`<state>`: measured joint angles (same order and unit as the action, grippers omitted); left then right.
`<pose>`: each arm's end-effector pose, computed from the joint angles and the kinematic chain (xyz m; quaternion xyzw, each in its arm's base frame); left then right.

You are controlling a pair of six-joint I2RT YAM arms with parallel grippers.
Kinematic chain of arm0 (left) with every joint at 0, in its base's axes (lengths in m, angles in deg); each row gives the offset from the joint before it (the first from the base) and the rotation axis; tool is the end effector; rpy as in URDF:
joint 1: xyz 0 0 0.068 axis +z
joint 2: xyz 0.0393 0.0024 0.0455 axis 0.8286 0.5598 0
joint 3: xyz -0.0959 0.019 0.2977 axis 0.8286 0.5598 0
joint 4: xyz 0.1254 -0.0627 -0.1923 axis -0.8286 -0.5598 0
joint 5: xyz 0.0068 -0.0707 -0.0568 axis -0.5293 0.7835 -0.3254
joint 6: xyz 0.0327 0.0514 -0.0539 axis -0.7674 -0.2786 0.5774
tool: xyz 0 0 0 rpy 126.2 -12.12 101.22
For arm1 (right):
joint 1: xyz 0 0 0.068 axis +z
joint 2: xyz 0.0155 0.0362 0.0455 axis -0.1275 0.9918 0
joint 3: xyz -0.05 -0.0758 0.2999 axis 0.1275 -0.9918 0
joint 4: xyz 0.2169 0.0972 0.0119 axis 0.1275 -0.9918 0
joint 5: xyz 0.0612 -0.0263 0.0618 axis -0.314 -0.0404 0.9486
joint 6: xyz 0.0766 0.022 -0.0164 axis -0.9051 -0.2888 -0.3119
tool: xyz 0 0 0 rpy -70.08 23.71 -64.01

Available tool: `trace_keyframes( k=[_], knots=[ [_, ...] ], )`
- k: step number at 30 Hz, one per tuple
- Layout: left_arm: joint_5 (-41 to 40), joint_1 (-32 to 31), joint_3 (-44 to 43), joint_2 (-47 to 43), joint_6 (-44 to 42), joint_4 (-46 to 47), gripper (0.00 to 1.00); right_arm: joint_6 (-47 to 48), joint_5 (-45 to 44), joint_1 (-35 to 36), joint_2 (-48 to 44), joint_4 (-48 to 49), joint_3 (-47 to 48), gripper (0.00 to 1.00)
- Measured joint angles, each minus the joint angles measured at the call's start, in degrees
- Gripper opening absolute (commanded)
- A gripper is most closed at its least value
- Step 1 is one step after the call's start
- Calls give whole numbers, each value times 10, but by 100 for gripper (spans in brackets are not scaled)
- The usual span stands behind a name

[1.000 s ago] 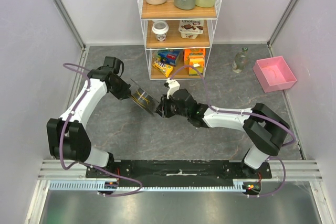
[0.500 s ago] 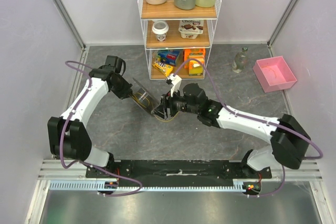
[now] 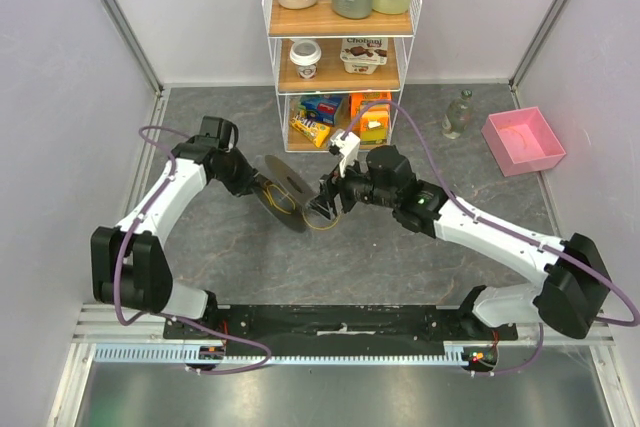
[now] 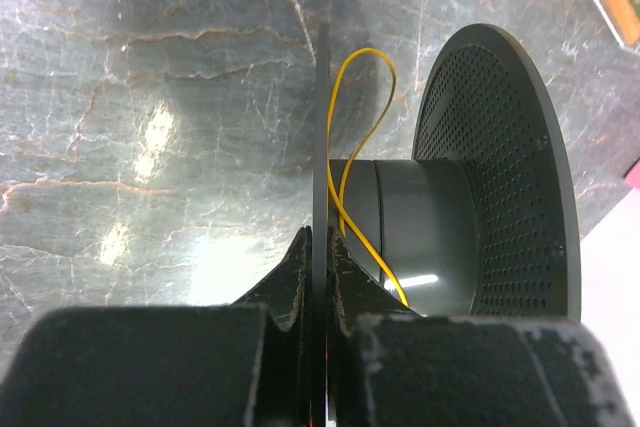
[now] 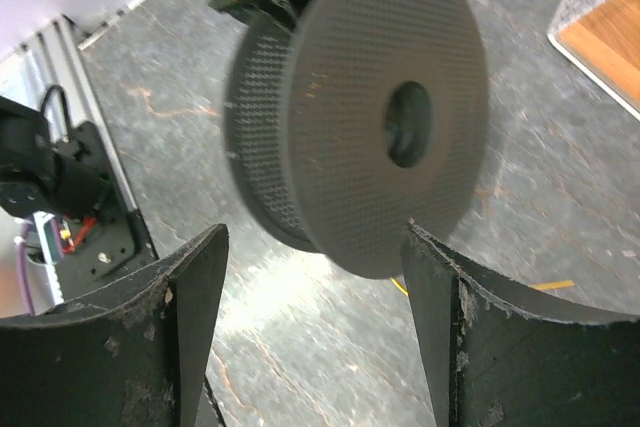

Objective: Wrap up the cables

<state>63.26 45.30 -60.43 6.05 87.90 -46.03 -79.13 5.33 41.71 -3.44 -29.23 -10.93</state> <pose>0.2684 -0.0641 0.2769 -0.3005 0.9197 -0.1978 0.1573 0.1860 0.2423 0.3469 -0.2932 0.7518 0.4078 0.4271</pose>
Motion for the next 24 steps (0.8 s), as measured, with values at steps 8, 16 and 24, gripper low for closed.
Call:
trace_keyframes(
  k=[8, 16, 24],
  knots=[
    [47, 25, 45, -30, -26, 11, 1, 54, 75, -146, 0, -89, -11, 73],
    [53, 26, 47, -31, -34, 11, 2, 50, -27, -185, 118, -168, 35, 59],
    [57, 26, 50, -33, -35, 11, 2, -31, -167, -119, 174, -201, 67, 56]
  ],
)
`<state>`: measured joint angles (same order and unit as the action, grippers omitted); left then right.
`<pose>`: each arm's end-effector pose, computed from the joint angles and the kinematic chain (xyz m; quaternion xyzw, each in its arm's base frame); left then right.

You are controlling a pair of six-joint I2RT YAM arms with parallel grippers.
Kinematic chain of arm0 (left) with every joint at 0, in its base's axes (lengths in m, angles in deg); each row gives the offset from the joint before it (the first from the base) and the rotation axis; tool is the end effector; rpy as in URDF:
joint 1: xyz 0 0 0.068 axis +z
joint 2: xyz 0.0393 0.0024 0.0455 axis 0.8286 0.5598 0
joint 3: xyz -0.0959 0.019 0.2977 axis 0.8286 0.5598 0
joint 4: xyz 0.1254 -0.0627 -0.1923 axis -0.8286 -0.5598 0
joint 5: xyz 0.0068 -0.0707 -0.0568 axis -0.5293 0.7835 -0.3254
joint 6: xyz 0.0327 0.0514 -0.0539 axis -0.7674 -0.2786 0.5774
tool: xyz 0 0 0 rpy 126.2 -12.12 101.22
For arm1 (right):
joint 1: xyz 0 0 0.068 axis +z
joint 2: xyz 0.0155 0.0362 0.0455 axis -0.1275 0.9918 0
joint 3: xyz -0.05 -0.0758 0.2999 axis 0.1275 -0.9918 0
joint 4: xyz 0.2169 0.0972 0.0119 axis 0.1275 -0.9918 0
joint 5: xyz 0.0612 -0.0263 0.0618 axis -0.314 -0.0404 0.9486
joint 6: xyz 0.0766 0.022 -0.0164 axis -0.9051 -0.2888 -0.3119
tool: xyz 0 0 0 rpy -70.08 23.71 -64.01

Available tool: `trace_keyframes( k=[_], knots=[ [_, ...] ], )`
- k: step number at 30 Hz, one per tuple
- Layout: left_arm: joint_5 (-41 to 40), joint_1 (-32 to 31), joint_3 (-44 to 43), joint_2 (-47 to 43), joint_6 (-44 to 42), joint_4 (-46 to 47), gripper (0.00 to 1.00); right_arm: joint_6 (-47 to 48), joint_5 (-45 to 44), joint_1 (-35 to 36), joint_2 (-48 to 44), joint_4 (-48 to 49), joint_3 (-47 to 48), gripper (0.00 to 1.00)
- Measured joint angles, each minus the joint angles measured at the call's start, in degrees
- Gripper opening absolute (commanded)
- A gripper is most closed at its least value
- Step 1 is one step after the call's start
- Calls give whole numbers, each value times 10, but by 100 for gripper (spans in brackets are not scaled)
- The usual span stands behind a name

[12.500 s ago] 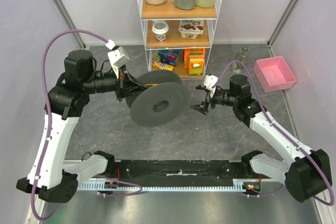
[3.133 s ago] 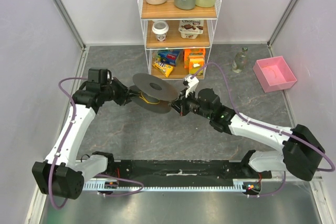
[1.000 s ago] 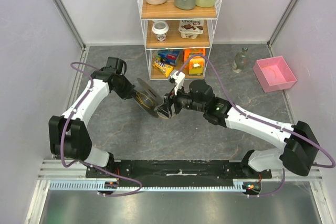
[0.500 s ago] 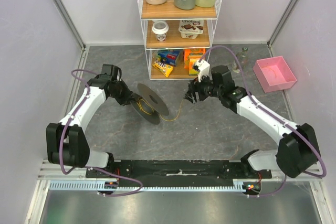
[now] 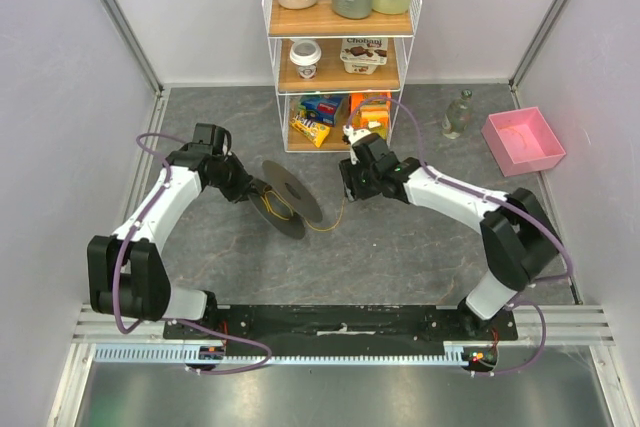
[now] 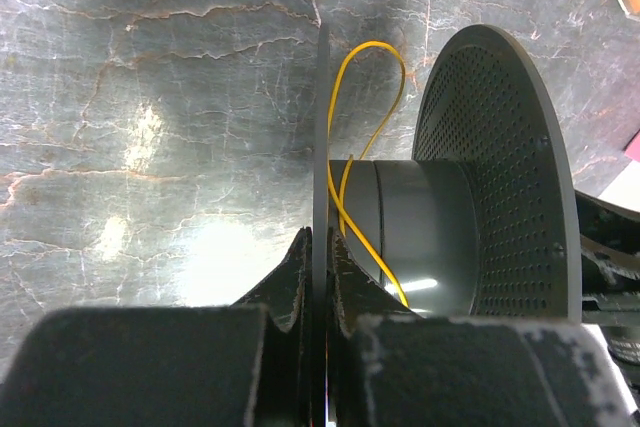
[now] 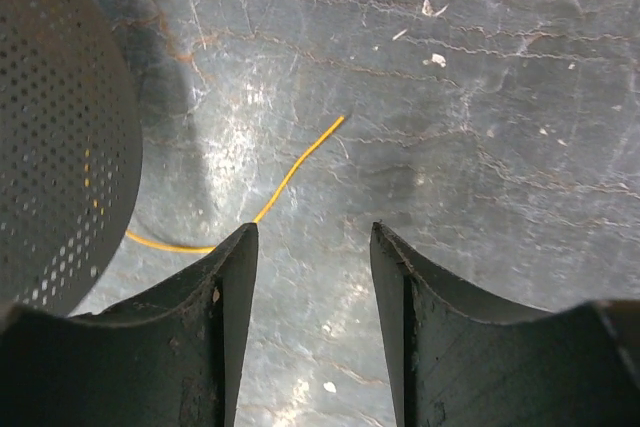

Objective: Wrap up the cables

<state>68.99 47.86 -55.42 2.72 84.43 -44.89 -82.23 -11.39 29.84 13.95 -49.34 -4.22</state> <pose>0.2502 -0.0560 0.2684 -0.2812 0.9212 -0.2296 0.1402 0.2796 0.2095 0.2500 -0.1308 0.9276 0.1577 0.3124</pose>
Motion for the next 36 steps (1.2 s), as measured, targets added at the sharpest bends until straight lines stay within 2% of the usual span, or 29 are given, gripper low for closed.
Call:
trace_keyframes(
  k=[10, 28, 33, 36],
  knots=[
    [0, 0, 9, -12, -1, -1, 2, -70, -77, 30, 105, 0, 43, 54],
    [1, 0, 14, -16, -1, -1, 1, -99, -121, 44, 173, 1, 80, 50],
    [2, 0, 14, -16, -1, -1, 1, -100, -129, 43, 186, 2, 95, 45],
    [2, 0, 14, -16, -1, -1, 2, -101, -132, 43, 190, 4, 99, 35]
  ],
)
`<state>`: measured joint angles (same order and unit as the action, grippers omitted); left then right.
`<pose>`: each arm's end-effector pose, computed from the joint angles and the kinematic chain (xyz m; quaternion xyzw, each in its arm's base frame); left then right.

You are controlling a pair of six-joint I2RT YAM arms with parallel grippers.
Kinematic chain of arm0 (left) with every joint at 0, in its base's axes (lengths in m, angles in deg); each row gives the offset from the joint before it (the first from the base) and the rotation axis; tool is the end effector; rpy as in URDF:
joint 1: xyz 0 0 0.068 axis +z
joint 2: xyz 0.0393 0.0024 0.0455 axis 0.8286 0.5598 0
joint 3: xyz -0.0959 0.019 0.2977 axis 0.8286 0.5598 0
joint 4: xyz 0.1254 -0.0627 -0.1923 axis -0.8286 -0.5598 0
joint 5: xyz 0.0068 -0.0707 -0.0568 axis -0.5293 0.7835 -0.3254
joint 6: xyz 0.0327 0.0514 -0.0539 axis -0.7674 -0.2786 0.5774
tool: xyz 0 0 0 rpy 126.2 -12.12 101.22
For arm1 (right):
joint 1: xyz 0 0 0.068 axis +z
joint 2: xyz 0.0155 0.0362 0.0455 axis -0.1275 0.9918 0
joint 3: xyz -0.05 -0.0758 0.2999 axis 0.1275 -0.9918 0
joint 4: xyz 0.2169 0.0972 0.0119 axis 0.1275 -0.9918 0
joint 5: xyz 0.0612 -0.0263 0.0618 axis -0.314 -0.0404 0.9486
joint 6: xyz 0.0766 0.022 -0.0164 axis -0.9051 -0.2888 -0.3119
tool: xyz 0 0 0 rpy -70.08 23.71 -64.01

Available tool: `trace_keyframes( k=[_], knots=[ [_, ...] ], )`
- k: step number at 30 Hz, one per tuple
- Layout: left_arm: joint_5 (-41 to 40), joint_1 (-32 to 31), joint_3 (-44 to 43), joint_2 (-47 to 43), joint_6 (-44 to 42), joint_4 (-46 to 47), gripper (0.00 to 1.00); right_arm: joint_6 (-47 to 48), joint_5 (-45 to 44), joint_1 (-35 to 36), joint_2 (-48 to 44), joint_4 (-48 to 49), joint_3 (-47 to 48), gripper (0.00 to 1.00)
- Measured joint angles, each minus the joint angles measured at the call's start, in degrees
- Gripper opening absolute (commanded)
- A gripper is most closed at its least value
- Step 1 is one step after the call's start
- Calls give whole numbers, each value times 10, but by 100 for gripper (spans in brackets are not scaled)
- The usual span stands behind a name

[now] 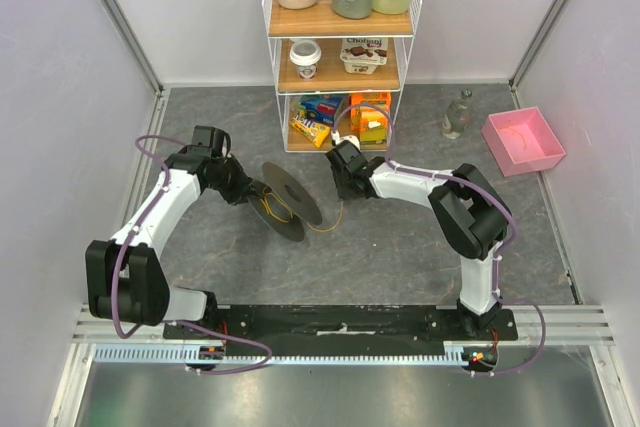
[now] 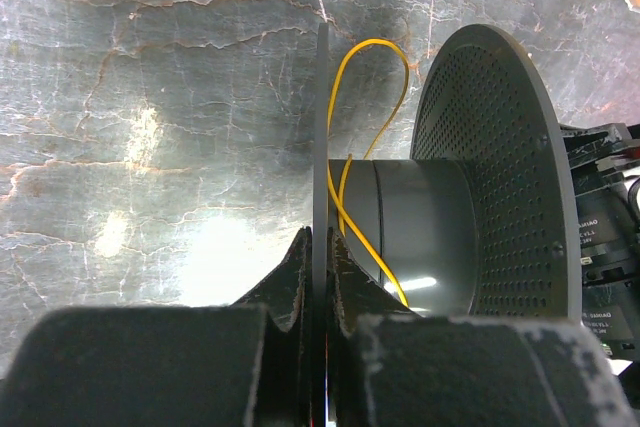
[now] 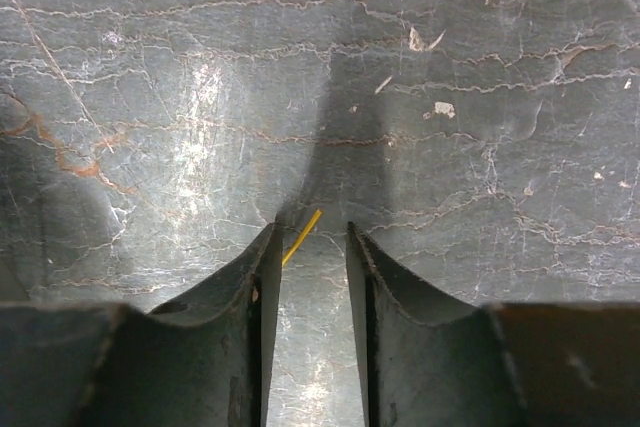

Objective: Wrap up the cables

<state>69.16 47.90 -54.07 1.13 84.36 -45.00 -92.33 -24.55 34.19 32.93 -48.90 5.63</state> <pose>0.2423 -0.0549 0.2679 -0.2803 0.9210 -0.2312 0.1407 0.3240 0.2628 0.1834 -0.0549 0.9518 0.0629 0.2951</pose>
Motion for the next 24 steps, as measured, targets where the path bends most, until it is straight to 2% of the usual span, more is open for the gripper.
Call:
trace_keyframes(
  k=[1, 4, 10, 15, 19, 24],
  knots=[
    [0, 0, 0, 0, 0, 0, 2, 0, 0, 0, 1, 1, 0, 29],
    [0, 0, 0, 0, 0, 0, 2, 1, 4, -4, 1, 2, 0, 0],
    [0, 0, 0, 0, 0, 0, 2, 9, 50, -13, -27, 11, -31, 0],
    [0, 0, -2, 0, 3, -2, 2, 35, 134, -12, -153, 37, -117, 0],
    [-2, 0, -9, 0, 9, -11, 1, 54, 198, 16, -260, 90, -147, 0],
    [-2, 0, -18, 0, 12, -15, 2, 85, 244, 83, -336, 163, -188, 0]
  ],
)
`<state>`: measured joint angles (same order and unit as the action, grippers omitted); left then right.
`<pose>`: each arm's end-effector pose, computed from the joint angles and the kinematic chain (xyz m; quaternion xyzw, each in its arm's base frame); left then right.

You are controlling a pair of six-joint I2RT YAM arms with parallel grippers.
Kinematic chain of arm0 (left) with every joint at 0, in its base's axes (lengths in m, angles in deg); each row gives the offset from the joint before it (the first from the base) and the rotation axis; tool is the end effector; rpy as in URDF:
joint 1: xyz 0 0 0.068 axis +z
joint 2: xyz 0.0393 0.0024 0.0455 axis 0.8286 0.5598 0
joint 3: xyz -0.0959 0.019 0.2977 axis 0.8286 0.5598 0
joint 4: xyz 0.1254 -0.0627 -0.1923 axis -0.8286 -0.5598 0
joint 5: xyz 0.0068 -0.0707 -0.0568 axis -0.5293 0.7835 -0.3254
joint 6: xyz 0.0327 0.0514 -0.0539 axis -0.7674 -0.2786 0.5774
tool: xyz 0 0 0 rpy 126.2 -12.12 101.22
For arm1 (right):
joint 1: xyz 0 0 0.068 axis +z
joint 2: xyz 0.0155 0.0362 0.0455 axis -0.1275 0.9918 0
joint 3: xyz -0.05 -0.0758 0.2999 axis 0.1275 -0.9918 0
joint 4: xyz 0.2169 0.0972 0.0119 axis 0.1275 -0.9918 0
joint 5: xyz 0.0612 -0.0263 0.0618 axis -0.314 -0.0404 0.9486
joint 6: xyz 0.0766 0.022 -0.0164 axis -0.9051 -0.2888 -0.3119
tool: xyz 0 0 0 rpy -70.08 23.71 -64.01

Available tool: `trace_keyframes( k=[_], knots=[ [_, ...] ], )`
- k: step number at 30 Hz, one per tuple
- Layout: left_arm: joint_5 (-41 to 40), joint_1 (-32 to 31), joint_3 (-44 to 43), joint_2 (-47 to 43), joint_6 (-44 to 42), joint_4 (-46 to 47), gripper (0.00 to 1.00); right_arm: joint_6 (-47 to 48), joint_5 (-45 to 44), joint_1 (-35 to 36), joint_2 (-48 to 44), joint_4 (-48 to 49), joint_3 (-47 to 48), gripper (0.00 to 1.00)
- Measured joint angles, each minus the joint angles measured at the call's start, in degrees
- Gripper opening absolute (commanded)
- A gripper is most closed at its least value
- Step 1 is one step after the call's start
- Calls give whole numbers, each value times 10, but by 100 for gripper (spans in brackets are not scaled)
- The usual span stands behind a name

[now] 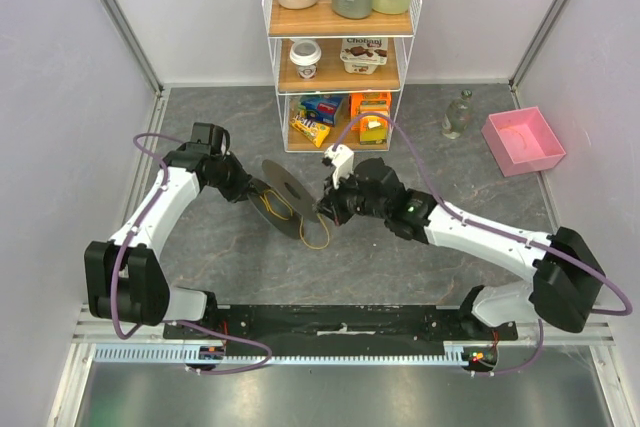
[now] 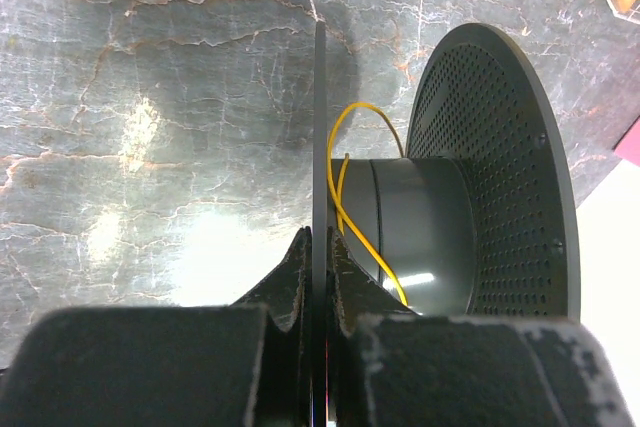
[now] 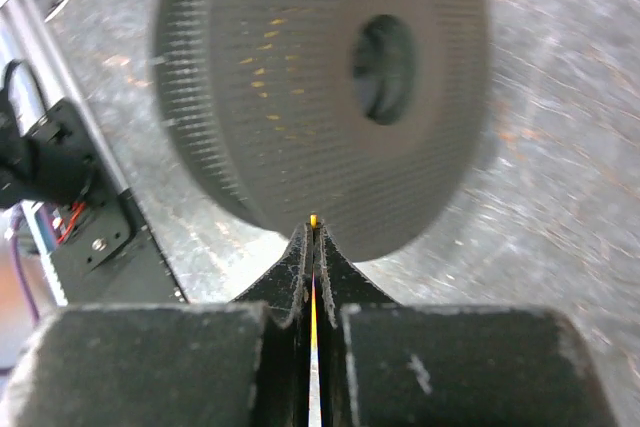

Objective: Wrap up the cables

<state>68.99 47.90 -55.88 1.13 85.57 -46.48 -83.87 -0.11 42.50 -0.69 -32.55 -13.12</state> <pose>0.2436 -0.0549 0.2754 -0.2898 0.9175 -0.2326 0.1415 0.1911 0.2448 0.3112 -0.2458 0.8122 0.3665 0.3816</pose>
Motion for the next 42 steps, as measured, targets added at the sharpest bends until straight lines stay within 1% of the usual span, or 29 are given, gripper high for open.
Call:
trace_keyframes(
  k=[5, 10, 14, 18, 20, 24, 30, 36, 42],
  knots=[
    [0, 0, -2, 1, 0, -5, 2, 49, 14, 57, -11, 46, -16, 0],
    [0, -6, -3, 4, 0, -11, 2, 114, 12, 107, -30, 79, -13, 0],
    [0, -25, -7, 8, -5, -16, 2, 160, 9, 149, -30, 84, 21, 0],
    [0, -54, -17, 11, -26, -21, 2, 188, 3, 173, -5, 84, 86, 0],
    [1, -66, -24, 11, -45, -20, 1, 191, -9, 174, 19, 80, 121, 0],
    [23, -85, -29, 4, -102, -13, 1, 184, -31, 169, 47, 63, 157, 0],
    [78, -102, -16, -30, -182, 19, 2, 134, -34, 140, 79, 27, 202, 0],
    [143, -110, 22, -99, -247, 57, 2, 78, -3, 85, 107, 4, 240, 0],
    [208, -109, 62, -143, -311, 85, 1, 11, 75, 43, 111, 2, 248, 0]
  ],
)
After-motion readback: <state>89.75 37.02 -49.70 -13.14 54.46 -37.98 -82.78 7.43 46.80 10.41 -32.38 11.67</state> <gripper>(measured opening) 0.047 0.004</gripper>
